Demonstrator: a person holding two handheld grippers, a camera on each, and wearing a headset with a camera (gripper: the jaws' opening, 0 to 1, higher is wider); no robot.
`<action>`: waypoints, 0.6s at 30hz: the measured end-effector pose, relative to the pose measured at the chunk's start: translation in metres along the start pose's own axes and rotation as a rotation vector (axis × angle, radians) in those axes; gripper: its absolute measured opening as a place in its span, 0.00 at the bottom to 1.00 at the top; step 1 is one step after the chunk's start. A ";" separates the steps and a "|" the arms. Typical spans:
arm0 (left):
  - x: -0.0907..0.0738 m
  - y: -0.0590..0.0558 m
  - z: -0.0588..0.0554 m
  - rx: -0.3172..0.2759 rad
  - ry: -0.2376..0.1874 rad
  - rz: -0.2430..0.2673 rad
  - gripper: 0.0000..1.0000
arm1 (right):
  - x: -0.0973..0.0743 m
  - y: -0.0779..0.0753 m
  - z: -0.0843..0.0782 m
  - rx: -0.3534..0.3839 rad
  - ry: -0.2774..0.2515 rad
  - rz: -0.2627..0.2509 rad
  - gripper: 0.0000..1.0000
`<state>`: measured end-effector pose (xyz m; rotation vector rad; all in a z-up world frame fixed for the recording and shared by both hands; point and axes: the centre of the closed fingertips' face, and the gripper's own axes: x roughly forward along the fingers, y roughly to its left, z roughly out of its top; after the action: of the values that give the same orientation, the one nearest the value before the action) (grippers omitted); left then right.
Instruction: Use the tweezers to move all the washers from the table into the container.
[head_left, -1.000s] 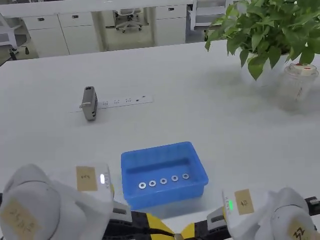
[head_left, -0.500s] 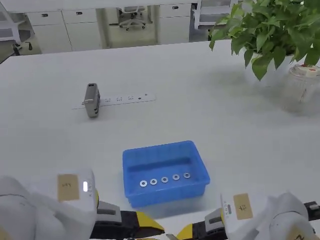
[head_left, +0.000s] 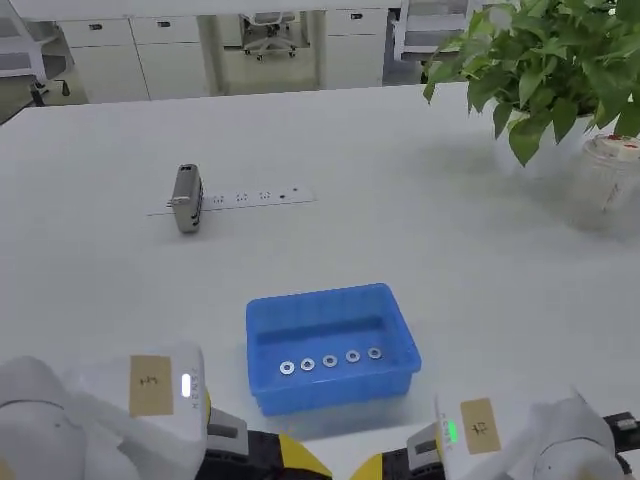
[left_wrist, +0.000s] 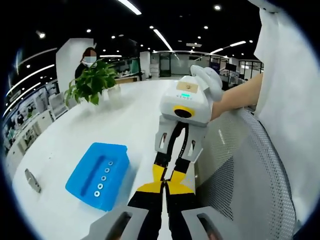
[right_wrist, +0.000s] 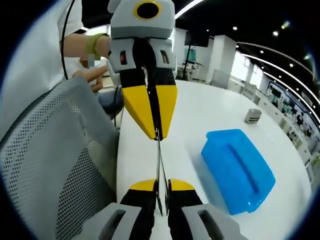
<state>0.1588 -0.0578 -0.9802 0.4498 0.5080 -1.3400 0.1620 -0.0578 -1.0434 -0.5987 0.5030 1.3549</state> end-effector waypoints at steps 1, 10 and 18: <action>0.002 0.001 -0.004 -0.013 0.006 -0.001 0.00 | 0.001 -0.001 -0.001 0.005 0.005 -0.001 0.05; 0.017 0.007 -0.042 -0.122 0.079 0.016 0.00 | 0.012 -0.006 -0.021 0.036 0.083 0.008 0.08; 0.032 0.005 -0.080 -0.113 0.199 0.008 0.00 | 0.007 -0.005 -0.029 0.109 0.077 0.006 0.13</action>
<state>0.1618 -0.0360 -1.0632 0.4937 0.7419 -1.2585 0.1683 -0.0721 -1.0693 -0.5611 0.6374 1.3051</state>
